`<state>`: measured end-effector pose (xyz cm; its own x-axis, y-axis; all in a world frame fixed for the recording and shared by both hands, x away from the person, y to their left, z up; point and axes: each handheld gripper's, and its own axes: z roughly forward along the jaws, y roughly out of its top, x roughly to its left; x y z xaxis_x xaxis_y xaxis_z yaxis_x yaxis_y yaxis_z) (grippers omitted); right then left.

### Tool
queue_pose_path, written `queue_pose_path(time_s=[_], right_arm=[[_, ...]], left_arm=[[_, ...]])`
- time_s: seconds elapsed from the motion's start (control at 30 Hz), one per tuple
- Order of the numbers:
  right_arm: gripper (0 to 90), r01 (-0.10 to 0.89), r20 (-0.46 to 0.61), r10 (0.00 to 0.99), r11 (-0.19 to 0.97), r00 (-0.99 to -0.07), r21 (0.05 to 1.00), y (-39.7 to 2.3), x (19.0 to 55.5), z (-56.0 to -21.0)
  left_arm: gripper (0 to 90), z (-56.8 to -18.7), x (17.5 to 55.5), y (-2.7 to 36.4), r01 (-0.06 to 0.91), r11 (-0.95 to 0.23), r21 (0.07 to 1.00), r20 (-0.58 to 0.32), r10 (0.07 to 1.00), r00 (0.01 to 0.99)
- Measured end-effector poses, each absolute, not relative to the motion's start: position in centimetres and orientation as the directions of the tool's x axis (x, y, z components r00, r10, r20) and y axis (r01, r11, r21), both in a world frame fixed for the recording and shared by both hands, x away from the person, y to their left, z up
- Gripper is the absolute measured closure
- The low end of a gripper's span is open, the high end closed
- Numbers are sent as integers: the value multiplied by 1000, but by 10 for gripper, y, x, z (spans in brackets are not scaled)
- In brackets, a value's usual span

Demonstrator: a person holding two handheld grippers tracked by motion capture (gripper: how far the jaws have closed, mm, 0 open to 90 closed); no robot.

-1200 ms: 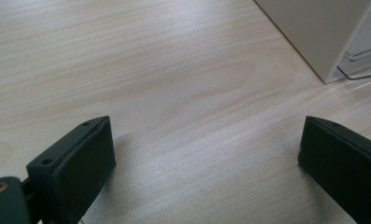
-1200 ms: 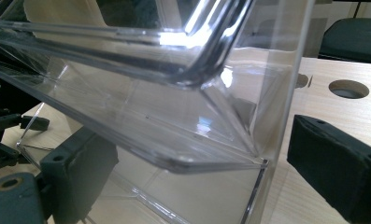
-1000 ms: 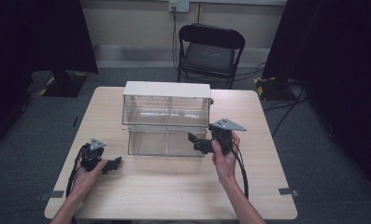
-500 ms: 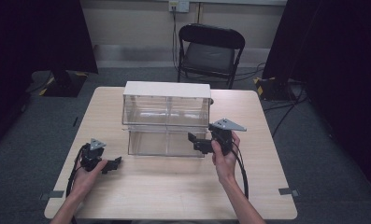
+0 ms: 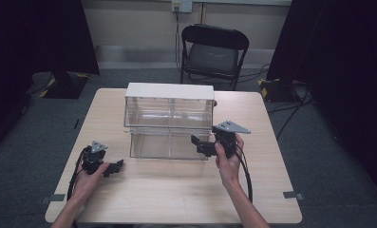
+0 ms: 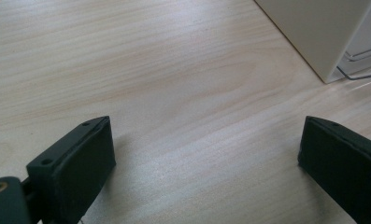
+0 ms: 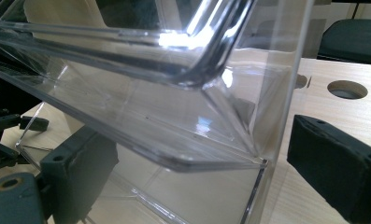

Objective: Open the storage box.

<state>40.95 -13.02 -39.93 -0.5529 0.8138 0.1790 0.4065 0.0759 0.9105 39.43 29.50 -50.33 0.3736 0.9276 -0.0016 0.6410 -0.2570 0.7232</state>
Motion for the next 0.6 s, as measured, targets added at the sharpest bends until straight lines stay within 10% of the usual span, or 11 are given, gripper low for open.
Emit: queue_pose_path(time_s=[0.6], right_arm=[[80, 406, 179, 813, 77, -554, 910, -131, 409, -399]], left_arm=[[32, -503, 395, 296, 640, -262, 722, 0, 926, 379]])
